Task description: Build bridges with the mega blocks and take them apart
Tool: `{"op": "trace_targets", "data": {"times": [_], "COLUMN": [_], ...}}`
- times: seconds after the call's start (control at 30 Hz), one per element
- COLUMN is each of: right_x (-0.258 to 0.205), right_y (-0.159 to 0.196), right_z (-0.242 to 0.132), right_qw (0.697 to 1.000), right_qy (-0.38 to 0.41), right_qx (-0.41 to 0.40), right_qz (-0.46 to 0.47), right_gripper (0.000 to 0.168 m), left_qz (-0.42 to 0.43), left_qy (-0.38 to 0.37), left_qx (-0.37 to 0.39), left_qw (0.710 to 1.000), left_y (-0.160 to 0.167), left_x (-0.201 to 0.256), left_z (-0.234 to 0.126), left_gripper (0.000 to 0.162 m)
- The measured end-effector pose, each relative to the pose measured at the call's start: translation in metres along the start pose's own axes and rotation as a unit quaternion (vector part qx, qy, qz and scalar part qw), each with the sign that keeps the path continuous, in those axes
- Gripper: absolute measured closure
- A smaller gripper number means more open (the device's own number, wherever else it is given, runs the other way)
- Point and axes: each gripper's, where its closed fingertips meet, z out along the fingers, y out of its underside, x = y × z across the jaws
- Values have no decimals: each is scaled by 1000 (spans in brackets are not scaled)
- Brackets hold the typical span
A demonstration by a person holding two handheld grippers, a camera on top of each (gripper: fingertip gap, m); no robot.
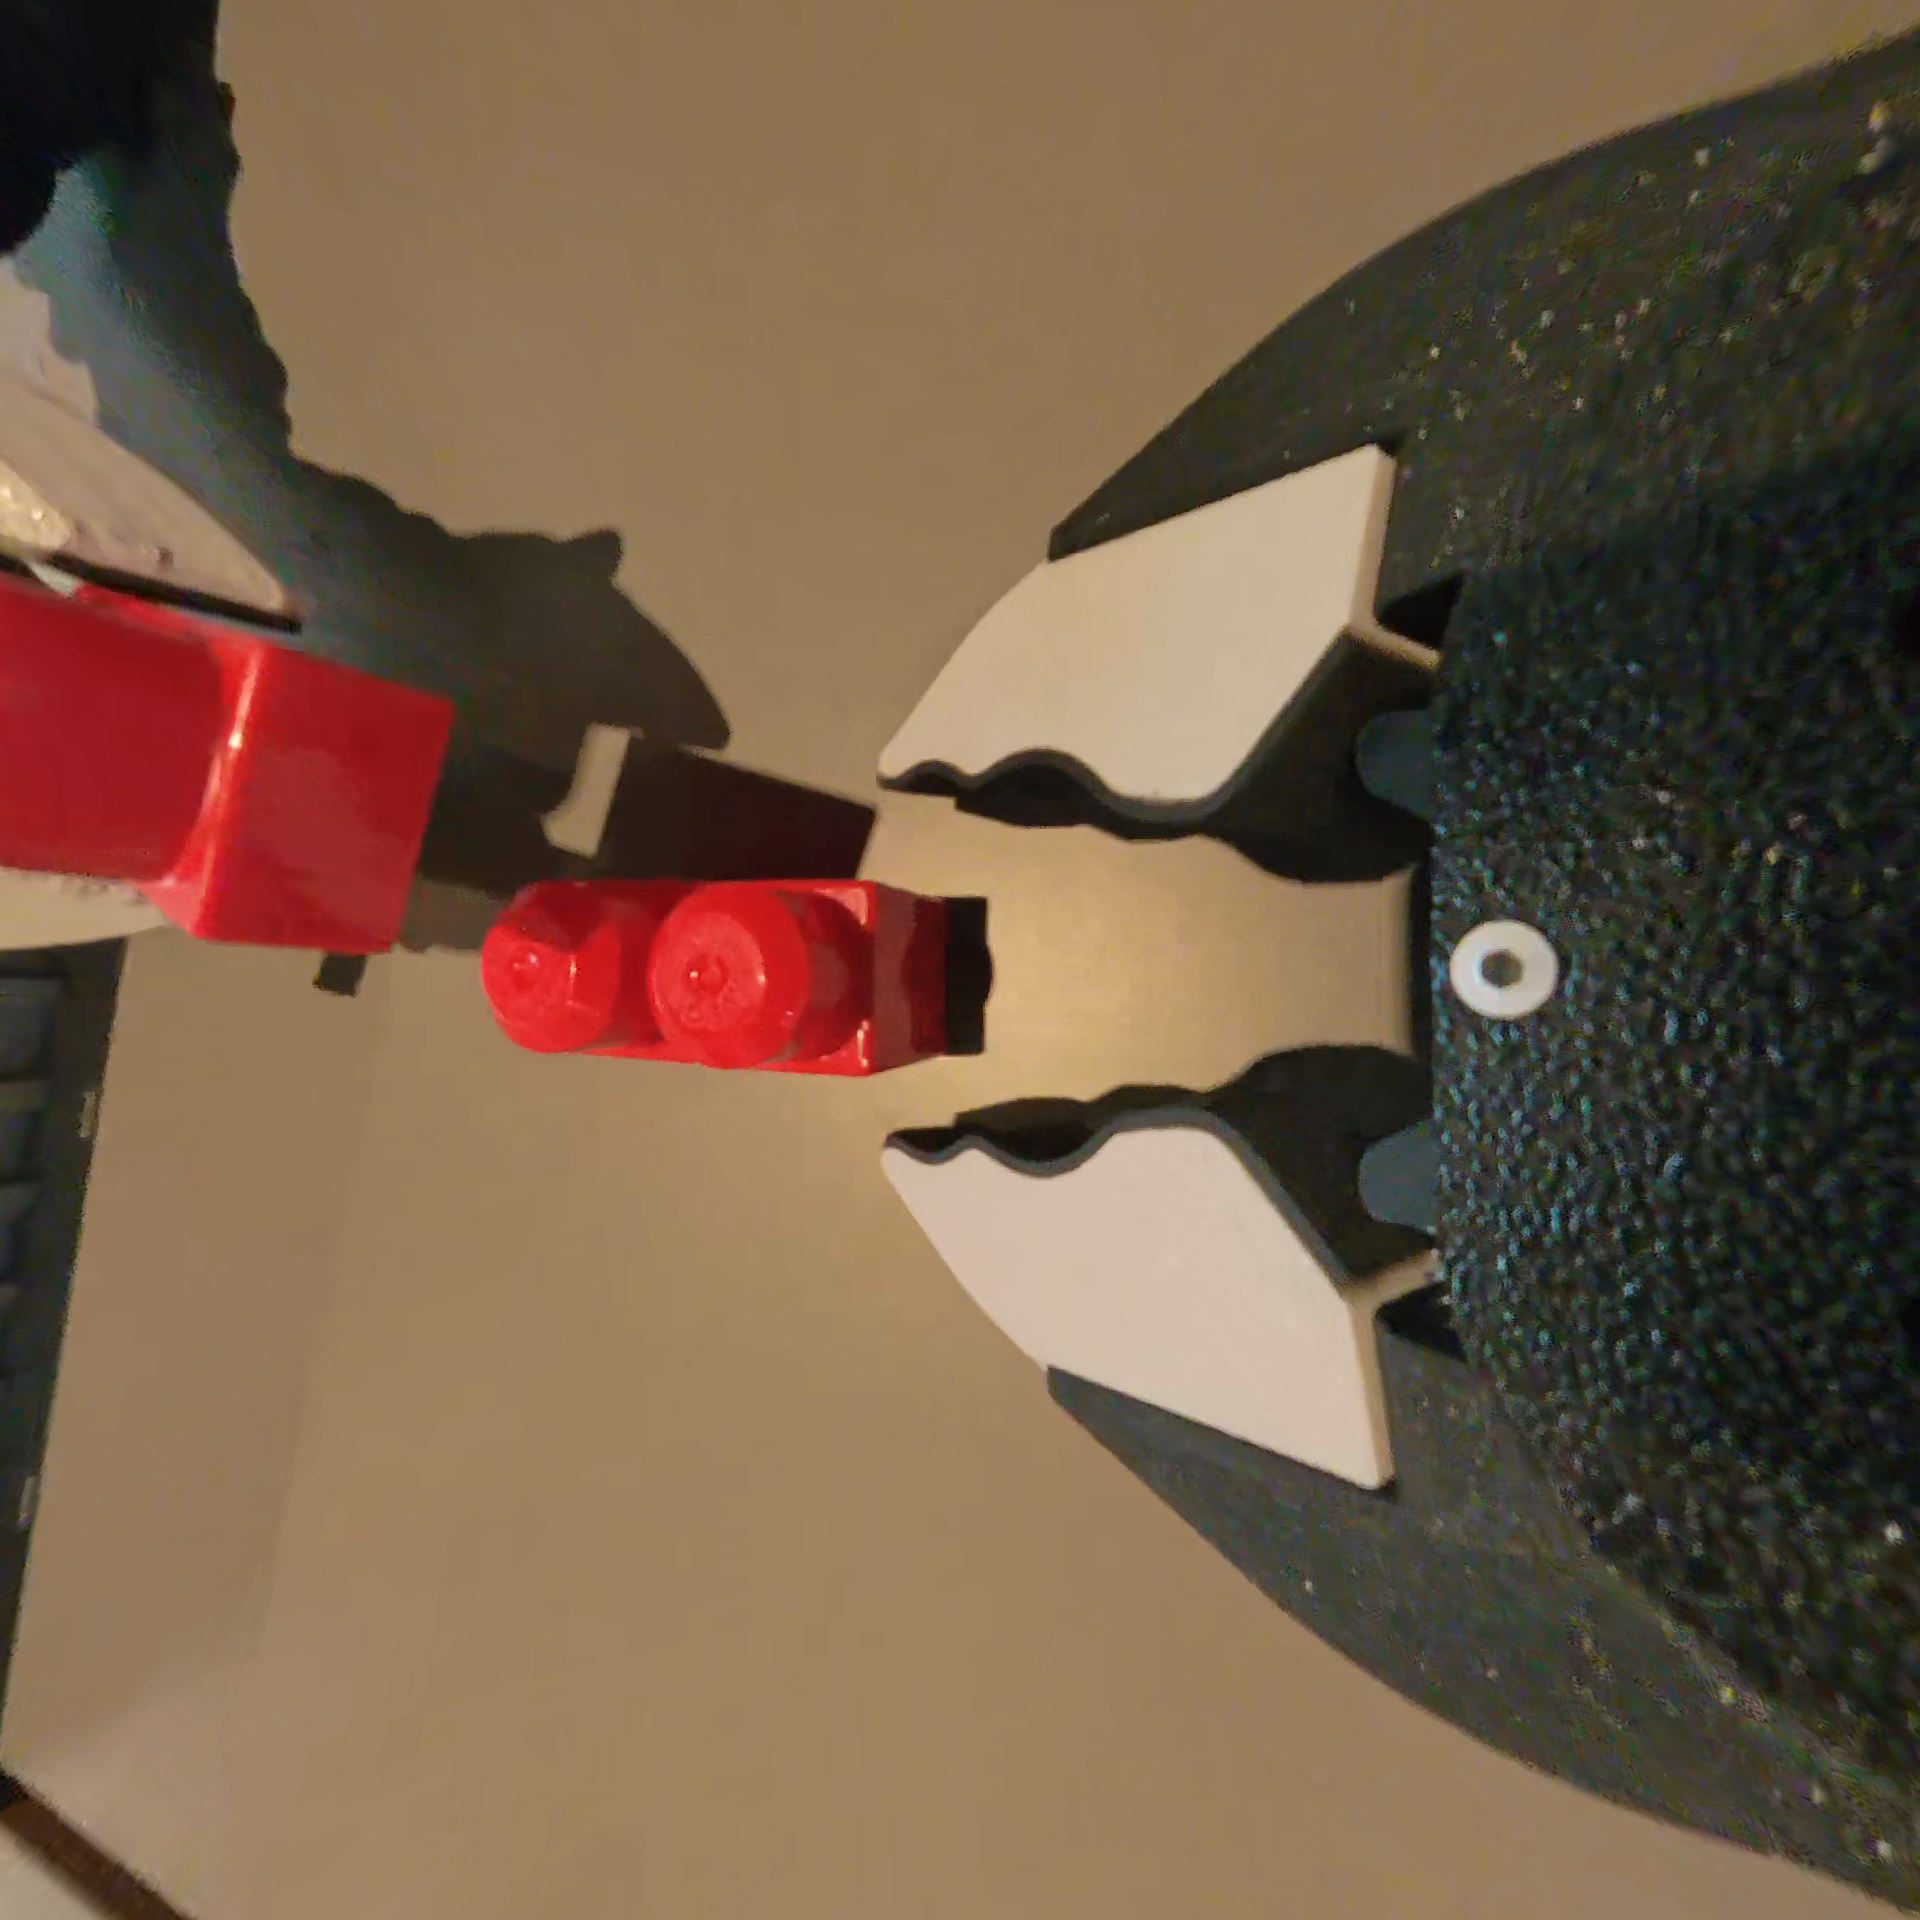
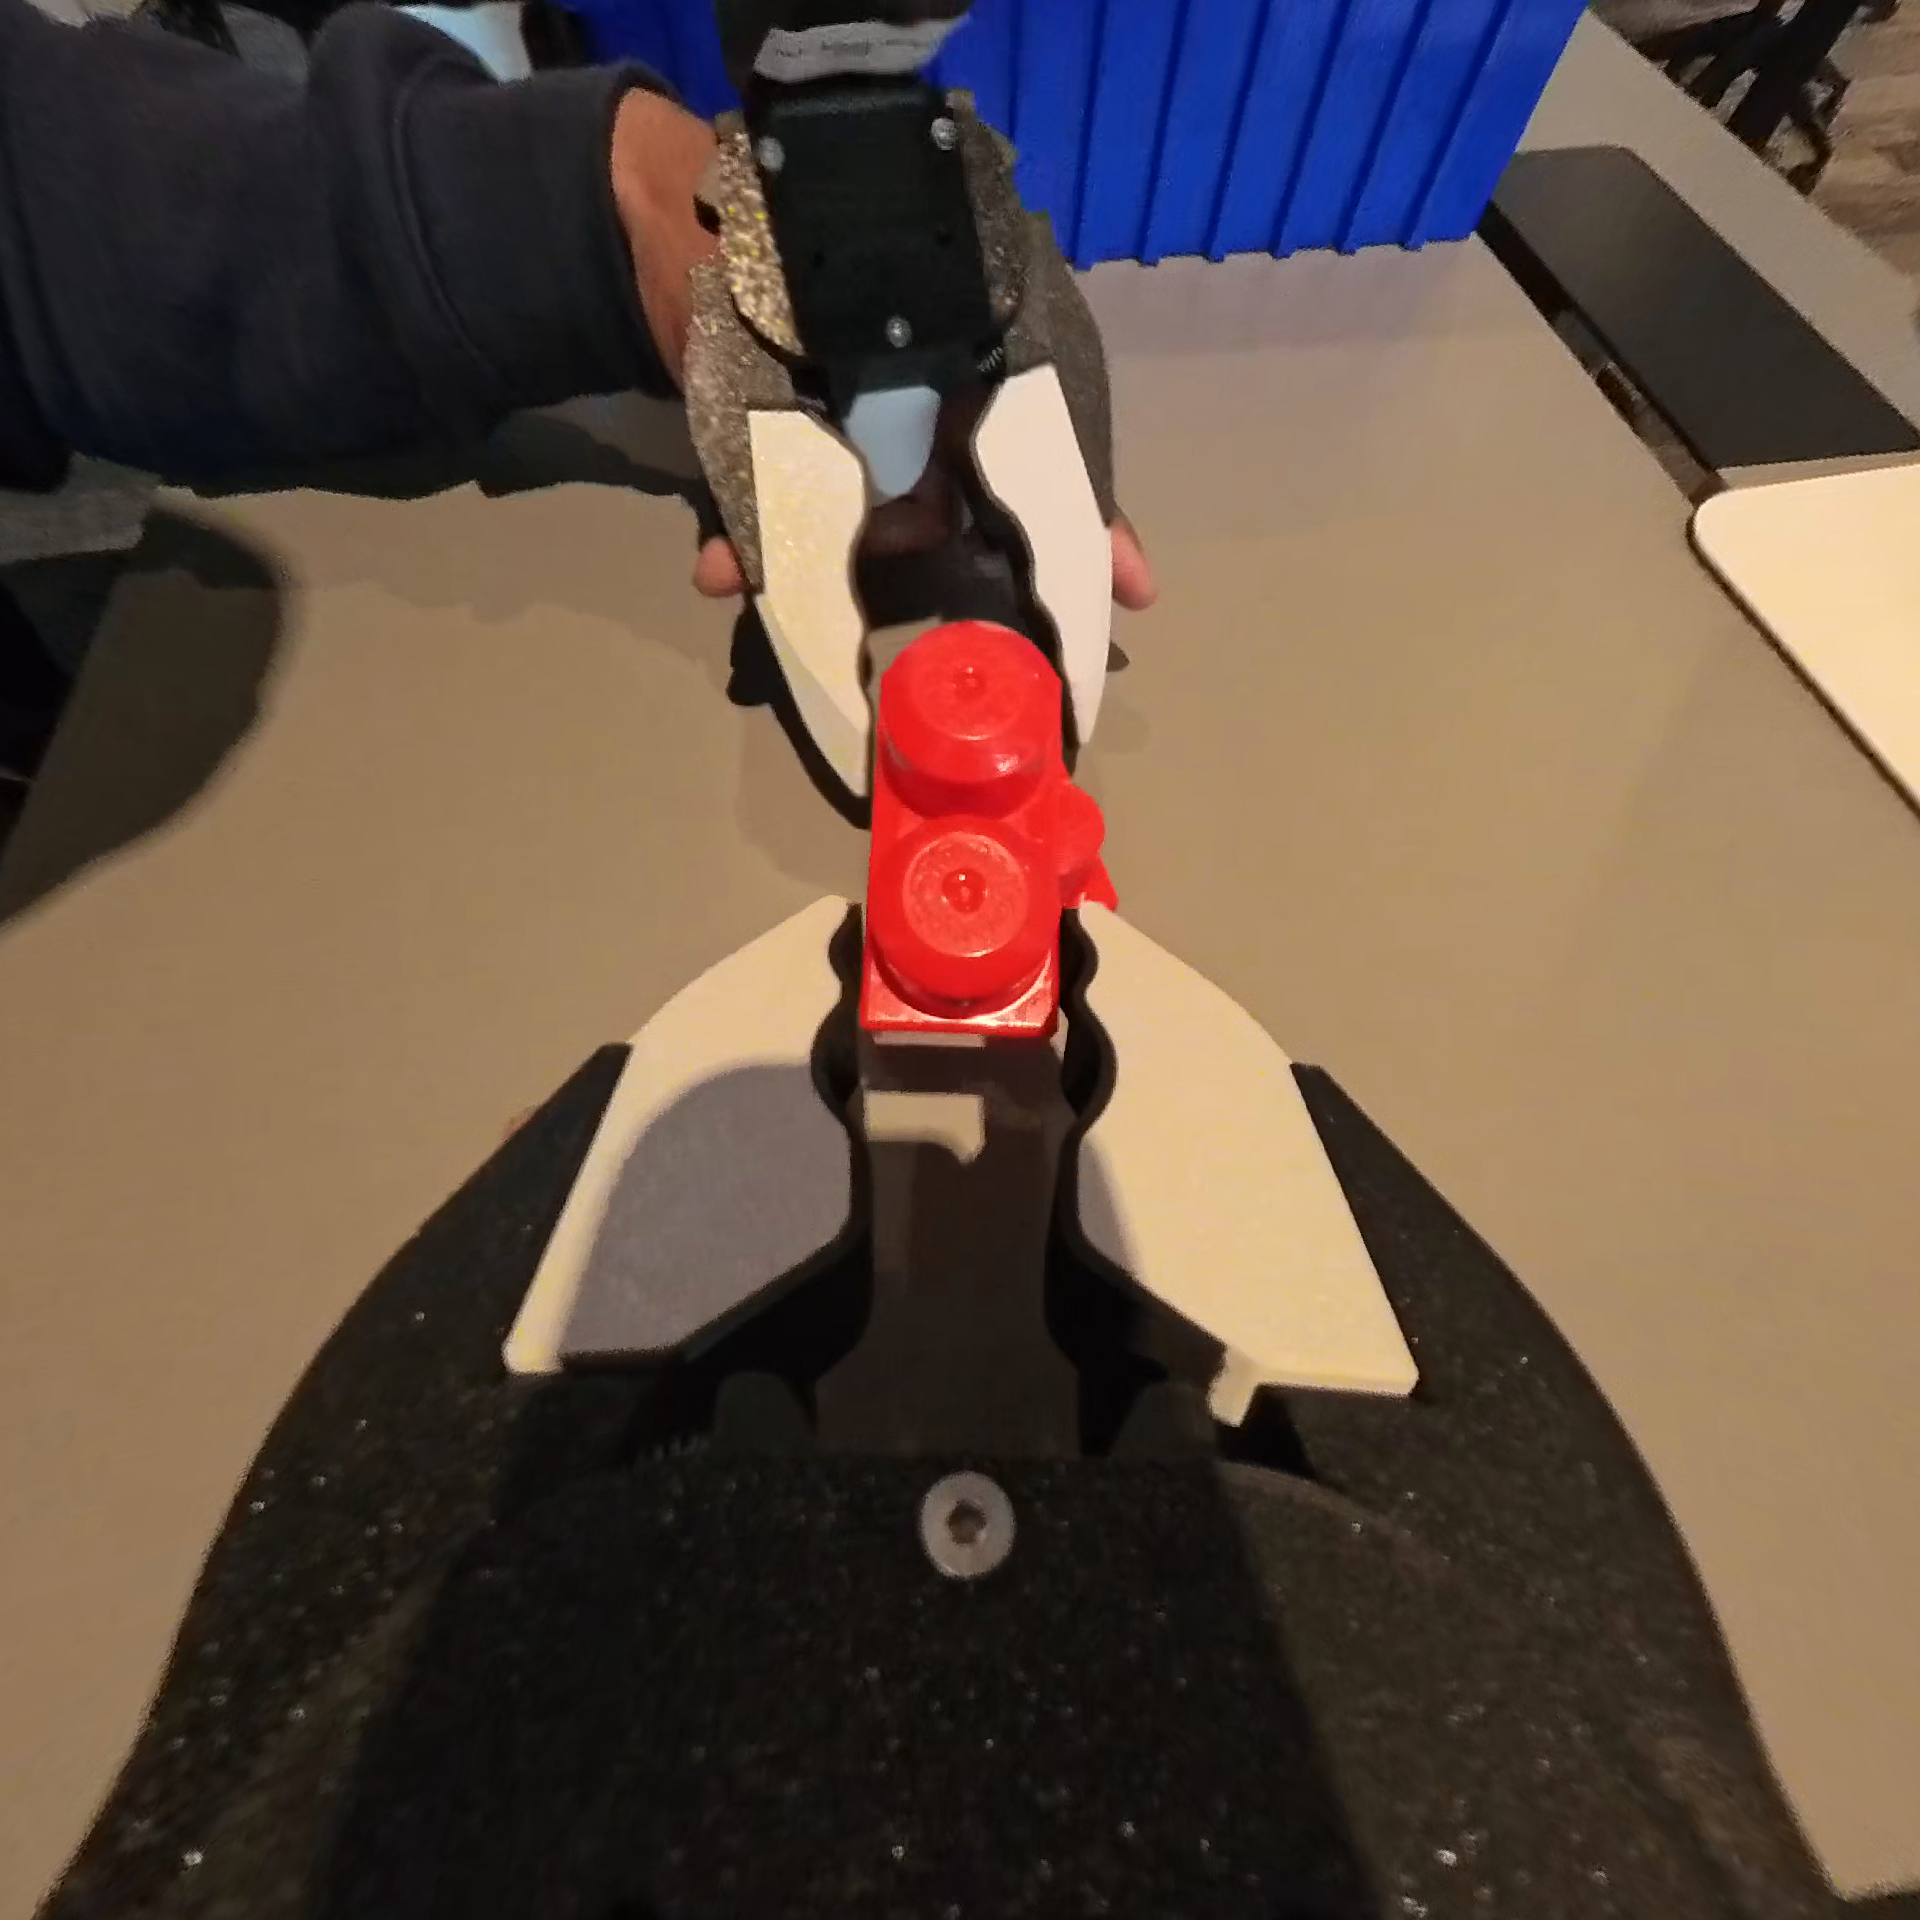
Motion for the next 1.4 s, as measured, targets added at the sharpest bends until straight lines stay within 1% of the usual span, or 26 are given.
{"op": "trace_targets", "data": {"times": [0.07, 0.2, 0.27, 0.43, 0.5, 0.57, 0.73, 0.93, 1.23, 1.4], "right_x": [3, 6, 4, -5, 1, 8, 13, 16, 15, 15], "right_y": [-7, -19, -24, -24, -21, -19, -16, 6, 4, 5], "right_z": [0, 6, 11, 22, 26, 30, 38, 49, 52, 54], "right_qw": [1000, 999, 998, 993, 992, 992, 991, 986, 990, 994], "right_qy": [5, 4, -8, -57, -60, -60, -76, -78, -99, -85], "right_qx": [1, -32, -50, -80, -93, -101, -107, -143, -96, -68], "right_qz": [4, -17, -28, -59, -59, -53, -34, -31, 19, 29], "right_gripper": [132, 132, 132, 132, 132, 132, 132, 131, 131, 131], "left_qz": [11, 25, 40, 83, 98, 102, 78, 73, 35, 42], "left_qy": [-10, -17, -11, 22, 21, -1, -9, -20, -4, -17], "left_qx": [29, 132, 152, 140, 135, 135, 123, 86, 99, 91], "left_qw": [999, 991, 987, 986, 986, 986, 989, 993, 994, 995], "left_y": [-7, -48, -60, -62, -62, -61, -53, -34, -30, -28], "left_x": [-1, -2, 0, 10, 9, 2, -4, -8, -7, -8], "left_z": [-14, -42, -46, -34, -30, -29, -26, -10, -8, -7], "left_gripper": [98, 100, 102, 113, 127, 128, 128, 128, 127, 128]}}
